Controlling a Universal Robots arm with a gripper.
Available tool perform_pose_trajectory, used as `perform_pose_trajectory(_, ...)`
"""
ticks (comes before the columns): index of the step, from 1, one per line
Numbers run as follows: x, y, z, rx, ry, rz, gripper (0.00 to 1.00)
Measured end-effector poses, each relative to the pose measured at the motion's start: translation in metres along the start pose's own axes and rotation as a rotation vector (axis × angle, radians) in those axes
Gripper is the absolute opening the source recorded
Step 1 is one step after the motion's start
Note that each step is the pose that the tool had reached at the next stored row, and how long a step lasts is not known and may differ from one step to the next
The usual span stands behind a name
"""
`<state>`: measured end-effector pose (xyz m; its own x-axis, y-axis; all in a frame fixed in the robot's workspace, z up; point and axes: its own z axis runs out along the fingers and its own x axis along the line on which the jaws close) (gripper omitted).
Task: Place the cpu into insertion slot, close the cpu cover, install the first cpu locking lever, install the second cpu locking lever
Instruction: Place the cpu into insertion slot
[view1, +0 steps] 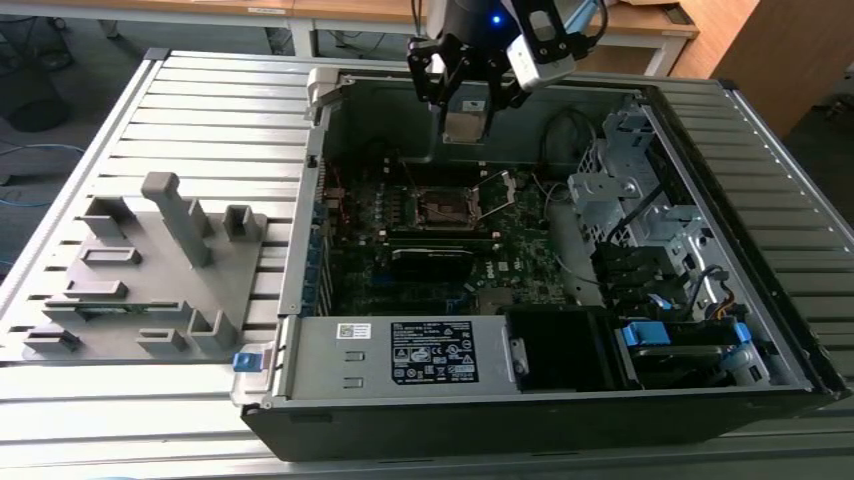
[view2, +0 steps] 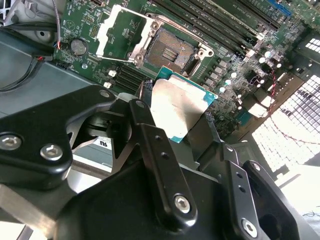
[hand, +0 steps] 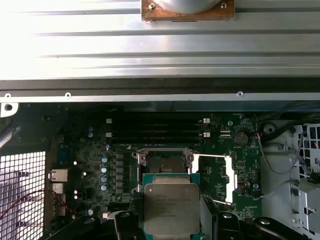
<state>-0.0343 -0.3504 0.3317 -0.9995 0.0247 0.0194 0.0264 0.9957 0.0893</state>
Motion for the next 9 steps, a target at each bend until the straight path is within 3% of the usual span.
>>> perform_pose_trajectory(9,0.0000,-0.0002,0.0022,-0.0001,-0.0001,0.000,0.54)
